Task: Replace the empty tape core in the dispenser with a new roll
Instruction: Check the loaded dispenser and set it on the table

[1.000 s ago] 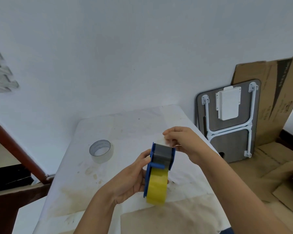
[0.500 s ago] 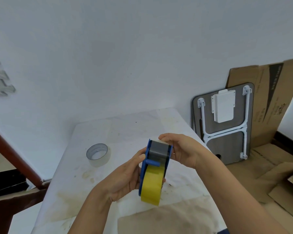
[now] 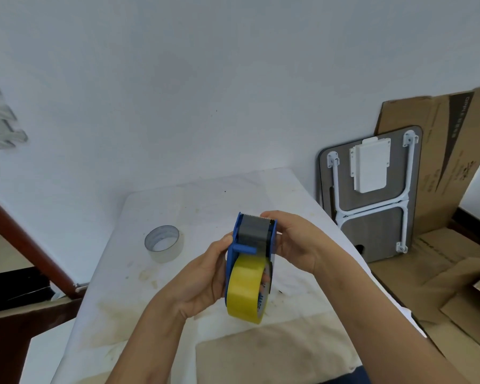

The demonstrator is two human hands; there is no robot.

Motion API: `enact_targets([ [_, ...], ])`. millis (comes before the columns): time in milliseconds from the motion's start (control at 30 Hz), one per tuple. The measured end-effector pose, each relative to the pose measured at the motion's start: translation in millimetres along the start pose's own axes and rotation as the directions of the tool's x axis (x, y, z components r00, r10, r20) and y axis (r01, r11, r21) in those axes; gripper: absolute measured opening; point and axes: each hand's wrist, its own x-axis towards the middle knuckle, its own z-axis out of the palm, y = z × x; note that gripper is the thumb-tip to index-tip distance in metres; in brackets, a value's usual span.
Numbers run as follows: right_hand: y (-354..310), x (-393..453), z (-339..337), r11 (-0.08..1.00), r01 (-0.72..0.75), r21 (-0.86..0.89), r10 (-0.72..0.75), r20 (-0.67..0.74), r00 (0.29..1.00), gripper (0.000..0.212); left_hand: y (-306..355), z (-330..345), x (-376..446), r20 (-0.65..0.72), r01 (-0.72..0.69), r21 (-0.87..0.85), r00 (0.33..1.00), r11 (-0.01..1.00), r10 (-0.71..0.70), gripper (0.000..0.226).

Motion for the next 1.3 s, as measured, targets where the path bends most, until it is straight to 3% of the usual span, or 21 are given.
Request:
enact_targets([
  [200, 0, -4, -1, 0.993, 0.094, -0.070, -0.091, 0.051, 0.995, 0.024, 1, 1, 0, -0.042, 0.016, -0.066, 0.999, 0.998, -0.019, 0.062],
  [333, 8, -5, -3, 0.988, 0.132, -0.086, -0.123, 0.096, 0.988, 0.031, 7, 2, 1, -0.042, -0.040, -0.212, 0.999, 0.976, 0.032, 0.059],
  [433, 10, -7, -8, 0.970, 0.193, -0.147, -0.150, 0.263, 0.953, 0.033, 10, 0, 0, -0.072, -0.074, -0.277, 0.996, 0.958, 0.056, 0.057],
  [533, 14, -6, -15, 0.966, 0.176, -0.187, -0.093, 0.385, 0.918, 0.056, 11, -1, 1, -0.129, -0.094, -0.345, 0.990, 0.934, 0.052, 0.051],
  [633, 22, -4, -12, 0.963, 0.178, -0.202, -0.086, 0.396, 0.914, 0.072, 13, -1, 3, -0.165, -0.097, -0.387, 0.986, 0.917, 0.034, 0.053],
  [800, 31, 1, -6, 0.947, 0.220, -0.233, -0.153, 0.275, 0.949, 0.068, 14, -4, 5, -0.200, -0.056, -0.400, 0.979, 0.915, -0.028, 0.056],
  [867, 35, 3, -6, 0.939, 0.230, -0.257, -0.170, 0.233, 0.957, 0.067, 13, -7, 7, -0.249, -0.031, -0.313, 0.967, 0.949, -0.051, 0.059],
  [967, 39, 3, -6, 0.903, 0.239, -0.357, -0.199, 0.145, 0.969, 0.071, 14, -5, 3, -0.352, 0.065, 0.070, 0.935, 0.995, -0.037, 0.053],
  [1067, 38, 4, -7, 0.793, 0.241, -0.560, -0.238, 0.078, 0.968, 0.072, 17, -1, -3, -0.355, 0.175, 0.418, 0.935, 0.892, -0.017, 0.056],
  [1167, 39, 5, -5, 0.700, 0.239, -0.673, -0.268, 0.062, 0.961, 0.072, 17, 0, -3, -0.387, 0.189, 0.485, 0.922, 0.854, 0.015, 0.071],
  [1300, 41, 6, -4, 0.659, 0.231, -0.716, -0.275, 0.057, 0.960, 0.075, 15, -5, -2, -0.406, 0.187, 0.424, 0.914, 0.886, 0.002, 0.078],
])
